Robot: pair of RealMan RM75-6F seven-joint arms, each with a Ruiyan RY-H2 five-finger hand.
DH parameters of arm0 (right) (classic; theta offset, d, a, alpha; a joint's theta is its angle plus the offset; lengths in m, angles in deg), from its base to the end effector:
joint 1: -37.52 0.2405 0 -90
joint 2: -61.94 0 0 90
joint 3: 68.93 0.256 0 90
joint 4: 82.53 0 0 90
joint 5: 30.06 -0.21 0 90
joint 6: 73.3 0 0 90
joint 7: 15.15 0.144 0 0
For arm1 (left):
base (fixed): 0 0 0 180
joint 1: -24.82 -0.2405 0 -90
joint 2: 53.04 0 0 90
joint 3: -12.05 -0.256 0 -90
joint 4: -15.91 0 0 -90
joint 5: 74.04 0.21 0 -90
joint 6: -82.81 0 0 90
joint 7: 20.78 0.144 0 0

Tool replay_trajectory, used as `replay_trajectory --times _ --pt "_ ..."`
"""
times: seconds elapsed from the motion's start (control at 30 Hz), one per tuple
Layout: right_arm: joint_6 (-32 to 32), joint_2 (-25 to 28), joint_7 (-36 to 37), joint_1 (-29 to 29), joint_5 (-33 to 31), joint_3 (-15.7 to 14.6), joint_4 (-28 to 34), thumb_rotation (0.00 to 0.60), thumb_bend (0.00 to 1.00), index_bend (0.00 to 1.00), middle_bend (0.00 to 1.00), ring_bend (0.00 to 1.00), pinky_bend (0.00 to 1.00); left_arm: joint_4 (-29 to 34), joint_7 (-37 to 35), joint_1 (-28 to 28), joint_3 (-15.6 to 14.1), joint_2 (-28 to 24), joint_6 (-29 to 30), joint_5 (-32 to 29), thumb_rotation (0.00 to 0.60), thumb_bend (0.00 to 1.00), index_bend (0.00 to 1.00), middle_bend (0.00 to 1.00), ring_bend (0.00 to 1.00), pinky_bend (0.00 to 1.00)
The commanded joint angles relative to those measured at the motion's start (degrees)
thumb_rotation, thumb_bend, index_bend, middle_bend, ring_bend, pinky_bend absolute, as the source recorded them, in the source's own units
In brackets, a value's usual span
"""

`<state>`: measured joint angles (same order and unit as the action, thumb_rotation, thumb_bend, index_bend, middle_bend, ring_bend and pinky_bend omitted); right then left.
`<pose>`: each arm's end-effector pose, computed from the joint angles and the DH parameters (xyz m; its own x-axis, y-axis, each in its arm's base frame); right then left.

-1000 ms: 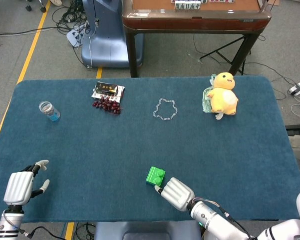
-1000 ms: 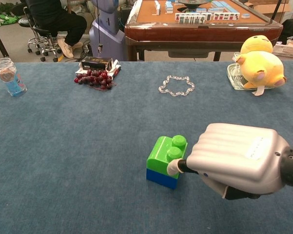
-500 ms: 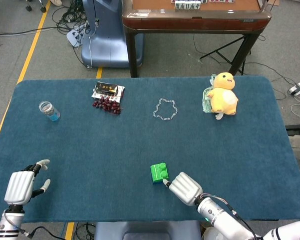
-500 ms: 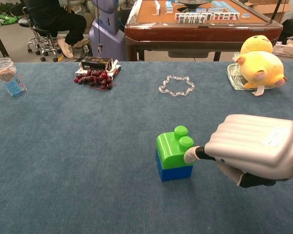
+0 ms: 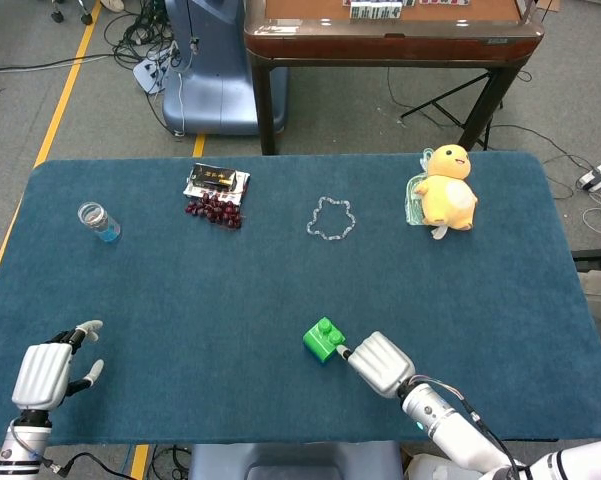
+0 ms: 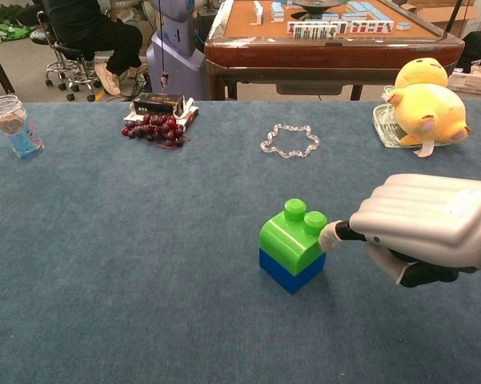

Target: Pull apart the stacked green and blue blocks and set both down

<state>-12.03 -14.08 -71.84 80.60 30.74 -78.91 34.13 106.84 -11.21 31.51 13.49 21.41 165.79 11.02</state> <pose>-0.1419 -0.2155 0.0019 0.8416 -0.2395 0.4841 -0.5049 -0.6672 0.5476 -0.2956 0.1838 0.0955 0.4081 0.0626 0.9108 0.9129 -0.0382 -0.4065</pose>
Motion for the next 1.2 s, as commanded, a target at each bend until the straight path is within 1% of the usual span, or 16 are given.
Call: replay_trajectory --times 0.03,0.1,0.13,0.27,0.37,0.43,0.5,0.53,0.57,0.6,0.67,0.77,0.87,0.97,1.1,1.2 --pt "-0.8 2.5 4.4 -1.0 2.7 -0.6 1.5 0.600 1.00 0.24 1.00 0.99 1.00 -0.1 0.1 0.0 0.0 0.0 -0.1 0.0 0.600 0.31 0.33 0.40 0.43 0.61" --pt "-0.8 4.6 7.6 -1.8 5.4 -1.1 2.5 0.600 0.96 0.26 1.00 0.99 1.00 -0.2 0.3 0.2 -0.1 0.0 -0.2 0.1 0.600 0.31 0.33 0.40 0.43 0.61" --pt "-0.7 5.6 8.9 -2.1 6.5 -1.4 2.9 0.600 0.90 0.26 1.00 0.99 1.00 -0.2 0.4 0.2 -0.1 0.0 -0.2 0.1 0.600 0.31 0.33 0.40 0.43 0.61" --pt "0.3 9.1 14.0 -3.6 11.3 -1.4 3.9 0.600 0.52 0.26 1.00 0.98 1.00 0.0 0.5 0.2 0.0 0.0 0.0 0.3 0.600 0.31 0.33 0.40 0.43 0.61" --pt "1.4 10.3 17.2 -4.5 14.1 -0.4 3.5 0.600 0.33 0.26 1.00 0.91 0.96 0.1 0.7 0.2 0.0 0.0 0.1 0.4 0.600 0.32 0.33 0.40 0.43 0.61" --pt "1.5 10.8 18.8 -4.8 15.0 0.2 3.3 0.600 0.22 0.26 0.94 0.81 0.89 0.2 0.7 0.2 0.0 0.0 0.0 0.3 0.600 0.31 0.33 0.40 0.43 0.61" --pt "1.2 11.0 20.0 -4.8 15.3 1.2 3.1 0.600 0.13 0.26 0.76 0.67 0.82 0.2 0.7 0.2 0.0 0.0 -0.1 0.2 0.600 0.31 0.33 0.40 0.43 0.61" --pt "1.0 11.0 20.4 -4.8 15.3 1.6 2.9 0.600 0.12 0.26 0.70 0.64 0.79 0.2 0.7 0.2 0.0 0.0 -0.1 0.2 0.600 0.31 0.33 0.40 0.43 0.61" --pt "0.8 11.0 20.6 -4.7 15.3 2.0 2.8 0.600 0.08 0.26 0.58 0.55 0.72 0.2 0.7 0.2 0.0 0.0 -0.1 0.2 0.600 0.31 0.33 0.40 0.43 0.61" --pt "0.6 10.9 20.8 -4.6 15.3 2.5 2.6 0.600 0.06 0.26 0.52 0.51 0.68 0.1 0.7 0.2 0.0 0.1 -0.1 0.1 0.600 0.31 0.33 0.40 0.43 0.61" --pt "0.3 10.6 21.1 -4.5 15.2 3.3 2.4 0.600 0.01 0.26 0.35 0.37 0.56 0.0 0.5 0.2 0.0 0.1 -0.1 0.1 0.600 0.31 0.33 0.40 0.43 0.61" --pt "-0.4 10.3 22.1 -4.2 14.7 4.8 2.3 0.600 0.00 0.26 0.17 0.20 0.38 -0.2 0.4 0.2 -0.1 0.2 -0.2 0.0 0.600 0.31 0.33 0.40 0.43 0.61" --pt "-1.7 10.2 24.0 -3.4 13.8 6.7 2.5 0.600 0.00 0.25 0.08 0.08 0.26 -0.4 0.2 0.2 -0.1 0.5 -0.3 0.0 0.600 0.32 0.33 0.40 0.43 0.61" --pt "-3.5 10.3 24.8 -2.1 12.2 8.6 2.6 0.600 0.00 0.23 0.02 0.02 0.20 -0.6 0.2 0.2 -0.1 0.6 -0.3 0.0 0.600 0.31 0.33 0.40 0.43 0.61" --pt "-6.2 10.4 22.5 0.5 7.7 10.6 3.0 0.600 0.00 0.21 0.00 0.00 0.14 -0.7 0.0 0.2 -0.1 0.8 -0.3 0.0 0.600 0.31 0.33 0.40 0.43 0.61" --pt "-8.4 10.0 19.5 2.9 2.3 11.6 3.3 0.600 0.00 0.17 0.00 0.00 0.12 -0.8 -0.2 0.2 -0.1 0.8 -0.4 -0.2 0.600 0.31 0.33 0.40 0.43 0.61"
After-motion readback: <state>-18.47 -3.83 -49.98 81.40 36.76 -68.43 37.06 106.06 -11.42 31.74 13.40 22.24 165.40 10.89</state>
